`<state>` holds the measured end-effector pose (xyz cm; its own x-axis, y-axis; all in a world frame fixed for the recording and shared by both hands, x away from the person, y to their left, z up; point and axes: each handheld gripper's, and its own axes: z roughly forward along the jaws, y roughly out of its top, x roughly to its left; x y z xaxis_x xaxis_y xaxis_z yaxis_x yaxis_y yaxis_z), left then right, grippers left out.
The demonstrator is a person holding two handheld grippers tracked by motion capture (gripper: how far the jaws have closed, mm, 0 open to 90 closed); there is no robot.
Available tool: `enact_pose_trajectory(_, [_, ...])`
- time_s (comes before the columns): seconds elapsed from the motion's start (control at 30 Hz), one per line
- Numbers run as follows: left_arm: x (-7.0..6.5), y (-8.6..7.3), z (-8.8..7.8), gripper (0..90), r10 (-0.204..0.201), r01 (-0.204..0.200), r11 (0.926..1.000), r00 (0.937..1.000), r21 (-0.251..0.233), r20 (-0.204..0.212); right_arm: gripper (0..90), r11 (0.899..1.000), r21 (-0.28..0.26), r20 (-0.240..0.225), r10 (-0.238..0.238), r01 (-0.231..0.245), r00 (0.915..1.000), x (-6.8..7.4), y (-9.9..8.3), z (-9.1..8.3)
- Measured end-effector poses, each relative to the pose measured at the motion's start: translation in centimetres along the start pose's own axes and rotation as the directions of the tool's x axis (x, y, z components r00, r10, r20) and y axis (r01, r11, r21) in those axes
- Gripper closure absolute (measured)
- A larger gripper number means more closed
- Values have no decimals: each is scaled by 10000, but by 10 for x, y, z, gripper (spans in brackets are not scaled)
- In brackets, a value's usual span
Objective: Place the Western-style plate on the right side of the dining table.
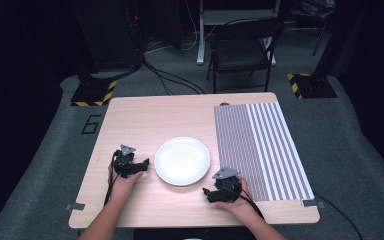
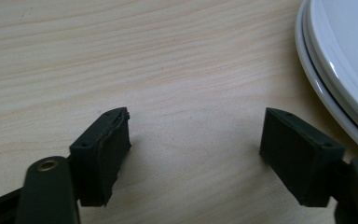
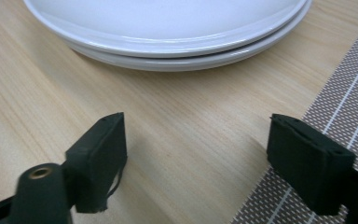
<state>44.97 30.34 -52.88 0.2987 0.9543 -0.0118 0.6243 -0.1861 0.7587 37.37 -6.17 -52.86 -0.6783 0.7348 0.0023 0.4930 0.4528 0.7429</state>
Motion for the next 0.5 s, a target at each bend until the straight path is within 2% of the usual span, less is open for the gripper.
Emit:
enact_pose_trajectory(0.17, [2, 0, -1, 289, -27, 27, 10000, 10000, -21, -27, 264, 9998, -133, 143, 165, -163, 9998, -1, 0, -1])
enact_pose_trajectory(0.27, [3, 0, -3, 406, -159, 160, 9999, 9998, 14, -78, 285, 9991, -206, 306, 380, -374, 9988, -1, 0, -2])
enact_pose_trajectory(0.5, [5, 1, -6, 457, -419, 420, 9991, 9991, 111, -95, 294, 9975, -409, 543, 604, -582, 9967, -3, 3, -6])
